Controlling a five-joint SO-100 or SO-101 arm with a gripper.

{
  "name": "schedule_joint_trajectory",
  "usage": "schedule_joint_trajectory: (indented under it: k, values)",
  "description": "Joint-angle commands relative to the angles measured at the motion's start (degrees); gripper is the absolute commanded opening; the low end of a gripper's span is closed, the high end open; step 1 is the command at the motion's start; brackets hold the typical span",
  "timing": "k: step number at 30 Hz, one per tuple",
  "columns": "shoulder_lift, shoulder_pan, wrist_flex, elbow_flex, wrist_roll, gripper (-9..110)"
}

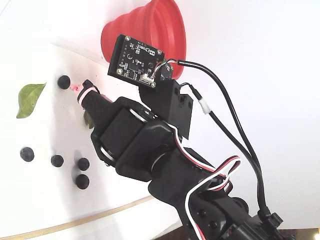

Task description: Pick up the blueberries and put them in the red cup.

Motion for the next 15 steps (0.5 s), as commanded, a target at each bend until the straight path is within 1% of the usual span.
schedule_joint_trajectory:
  k: [1, 15]
  values:
    - [9.14, 2.55, -0.62, -0.70, -1.41, 12]
    - [14.85, 5.19, -0.62, 1.05, -4.39, 12]
